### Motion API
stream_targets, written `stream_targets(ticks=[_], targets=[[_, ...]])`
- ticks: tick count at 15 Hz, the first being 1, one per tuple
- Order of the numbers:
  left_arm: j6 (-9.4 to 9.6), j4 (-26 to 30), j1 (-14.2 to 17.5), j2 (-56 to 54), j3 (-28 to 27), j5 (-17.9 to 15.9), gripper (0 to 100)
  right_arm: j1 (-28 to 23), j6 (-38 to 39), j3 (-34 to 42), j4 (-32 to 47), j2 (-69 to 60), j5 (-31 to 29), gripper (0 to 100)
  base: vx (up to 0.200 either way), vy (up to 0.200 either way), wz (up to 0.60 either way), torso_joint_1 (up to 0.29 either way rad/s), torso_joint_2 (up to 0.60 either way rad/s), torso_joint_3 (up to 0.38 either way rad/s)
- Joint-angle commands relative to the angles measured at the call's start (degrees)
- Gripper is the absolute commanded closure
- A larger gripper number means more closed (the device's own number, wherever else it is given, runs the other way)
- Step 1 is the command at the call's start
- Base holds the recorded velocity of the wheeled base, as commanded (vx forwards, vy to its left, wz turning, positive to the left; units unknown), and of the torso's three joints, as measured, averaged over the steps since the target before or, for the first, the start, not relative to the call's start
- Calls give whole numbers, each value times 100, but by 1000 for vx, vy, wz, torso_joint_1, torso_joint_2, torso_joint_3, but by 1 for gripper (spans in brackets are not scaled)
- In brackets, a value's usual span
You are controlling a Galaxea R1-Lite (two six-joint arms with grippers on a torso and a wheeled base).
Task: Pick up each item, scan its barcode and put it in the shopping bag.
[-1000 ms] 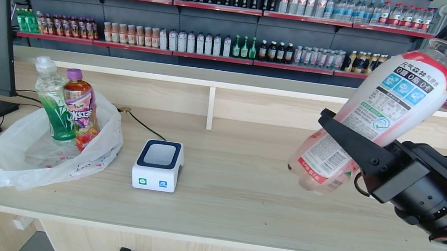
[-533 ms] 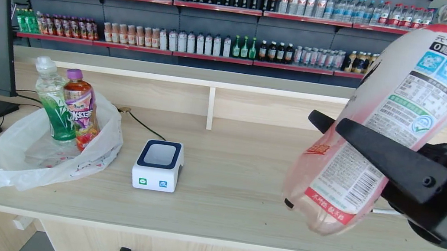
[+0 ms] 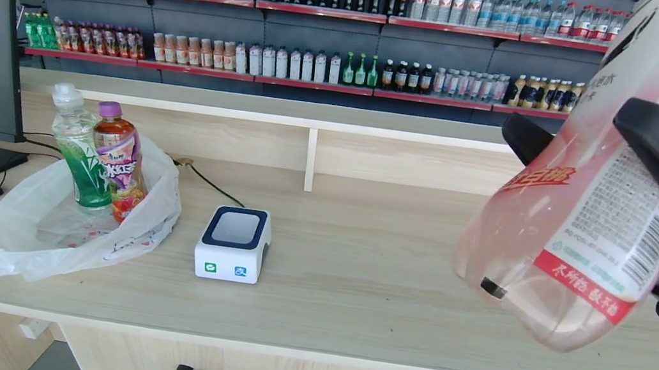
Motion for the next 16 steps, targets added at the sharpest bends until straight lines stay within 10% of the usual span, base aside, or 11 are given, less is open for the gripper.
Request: stream_targets(ticks=[1, 16], targets=[[0, 4, 0, -2, 0, 1, 0, 79, -66, 32, -1, 29, 8, 100, 0, 0, 0, 0, 0, 0], [0, 4, 0, -2, 0, 1, 0, 404, -1164, 129, 184, 513, -80, 100, 0, 0, 0, 0, 0, 0]])
